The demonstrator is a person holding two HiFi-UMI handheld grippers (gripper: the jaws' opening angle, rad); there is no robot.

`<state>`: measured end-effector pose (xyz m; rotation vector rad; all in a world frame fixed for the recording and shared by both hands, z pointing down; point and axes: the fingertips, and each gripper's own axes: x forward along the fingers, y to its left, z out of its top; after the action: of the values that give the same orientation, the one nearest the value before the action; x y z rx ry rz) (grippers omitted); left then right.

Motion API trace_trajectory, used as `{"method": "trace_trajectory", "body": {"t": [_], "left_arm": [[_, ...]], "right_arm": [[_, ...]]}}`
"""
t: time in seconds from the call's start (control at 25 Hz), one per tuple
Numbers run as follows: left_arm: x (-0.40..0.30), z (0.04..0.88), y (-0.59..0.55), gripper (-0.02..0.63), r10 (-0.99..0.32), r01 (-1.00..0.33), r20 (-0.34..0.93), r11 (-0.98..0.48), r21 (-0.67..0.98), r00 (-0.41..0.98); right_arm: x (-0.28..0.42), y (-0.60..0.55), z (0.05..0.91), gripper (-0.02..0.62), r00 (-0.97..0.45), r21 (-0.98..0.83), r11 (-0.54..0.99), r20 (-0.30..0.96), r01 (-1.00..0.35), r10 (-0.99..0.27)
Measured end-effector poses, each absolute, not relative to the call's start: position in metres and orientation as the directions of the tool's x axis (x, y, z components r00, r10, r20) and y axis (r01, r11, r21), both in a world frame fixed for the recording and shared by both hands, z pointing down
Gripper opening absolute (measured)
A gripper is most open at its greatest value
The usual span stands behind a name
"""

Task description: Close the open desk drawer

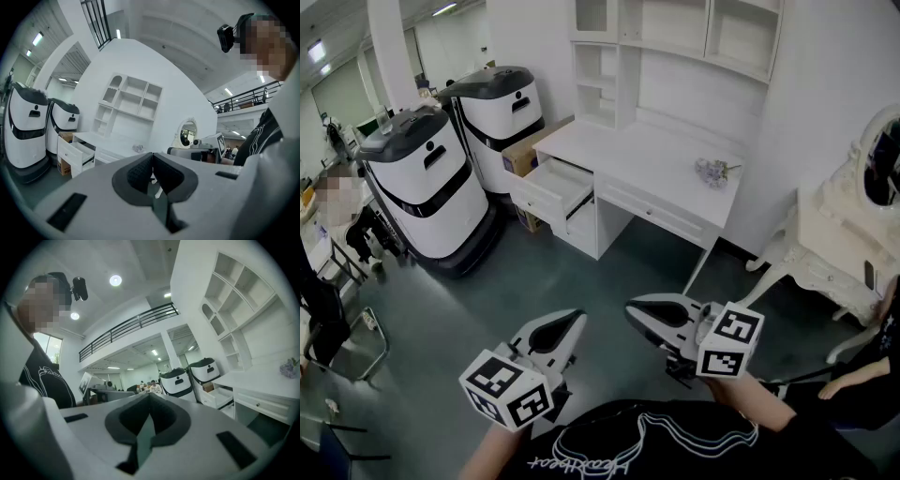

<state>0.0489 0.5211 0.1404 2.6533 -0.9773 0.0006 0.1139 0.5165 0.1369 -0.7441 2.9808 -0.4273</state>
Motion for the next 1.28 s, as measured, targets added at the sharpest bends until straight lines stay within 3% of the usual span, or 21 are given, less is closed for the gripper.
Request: {"method": "trace_trajectory", "body": {"t": [0.8, 1.28], "left_arm": [[-0.009, 0.141, 0.531, 0.005, -0.646, -0.646, 0.093, -0.721, 0.249, 0.757], [-0.037, 0.161, 0.461, 0.005, -0.692, -0.685, 0.117, -0.651, 0.326, 0.713]], "right_arm": [[0.059, 0.529, 0.145, 0.006, -0.872, -0.278, 0.831, 0.063, -0.482, -0.485], [0.039, 0.445, 0.168, 0.006, -0.892, -0.373, 0.819, 0.061, -0.436, -0.448]]}}
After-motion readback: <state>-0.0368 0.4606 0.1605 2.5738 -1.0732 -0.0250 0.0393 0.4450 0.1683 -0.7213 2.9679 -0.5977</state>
